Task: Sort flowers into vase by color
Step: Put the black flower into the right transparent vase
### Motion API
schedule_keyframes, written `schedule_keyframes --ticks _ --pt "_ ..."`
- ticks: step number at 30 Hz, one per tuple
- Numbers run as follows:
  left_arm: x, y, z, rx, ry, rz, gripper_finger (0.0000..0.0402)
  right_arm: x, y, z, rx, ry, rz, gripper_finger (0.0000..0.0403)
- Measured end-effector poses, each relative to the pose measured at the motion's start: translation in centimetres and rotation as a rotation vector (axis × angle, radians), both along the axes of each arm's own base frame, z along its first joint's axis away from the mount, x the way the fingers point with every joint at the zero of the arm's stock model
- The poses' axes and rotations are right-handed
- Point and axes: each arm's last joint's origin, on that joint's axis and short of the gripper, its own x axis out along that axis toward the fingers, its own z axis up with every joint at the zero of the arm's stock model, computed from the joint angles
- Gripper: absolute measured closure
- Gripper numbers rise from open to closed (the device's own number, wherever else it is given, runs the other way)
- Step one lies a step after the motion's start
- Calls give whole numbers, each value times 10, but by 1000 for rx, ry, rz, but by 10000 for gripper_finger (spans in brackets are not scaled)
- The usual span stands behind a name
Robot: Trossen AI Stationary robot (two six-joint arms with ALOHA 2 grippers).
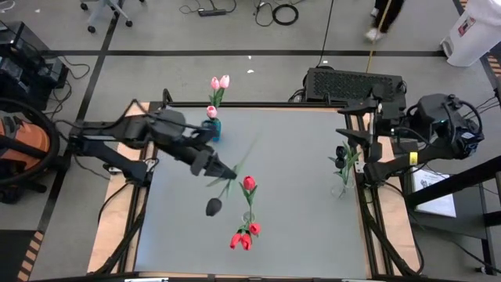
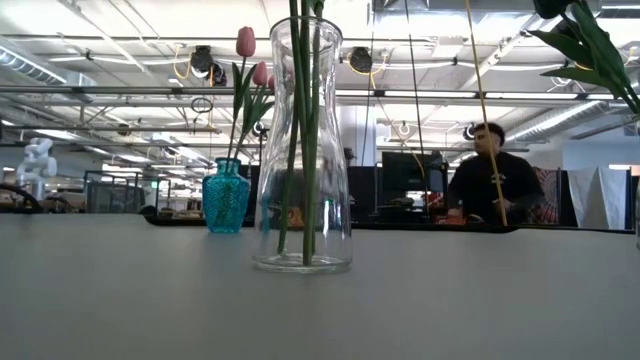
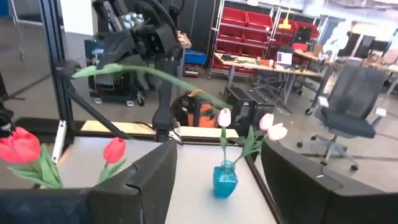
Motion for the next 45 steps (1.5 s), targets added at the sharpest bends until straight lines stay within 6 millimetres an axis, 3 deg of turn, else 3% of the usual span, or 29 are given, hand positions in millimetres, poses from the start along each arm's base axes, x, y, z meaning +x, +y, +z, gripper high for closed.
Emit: schedule_keyframes --ticks 8,14,30,45 --pt "45 8 -12 -170 -27 -155 396 -1 0 0 -100 14 4 177" --pt "66 23 -13 -266 -76 -165 395 3 0 -1 -211 41 14 177" --pt "88 75 -32 -346 -21 1 393 54 9 -13 -405 174 49 177" --pt "105 84 -39 -521 -6 33 393 100 17 -27 -455 235 66 177"
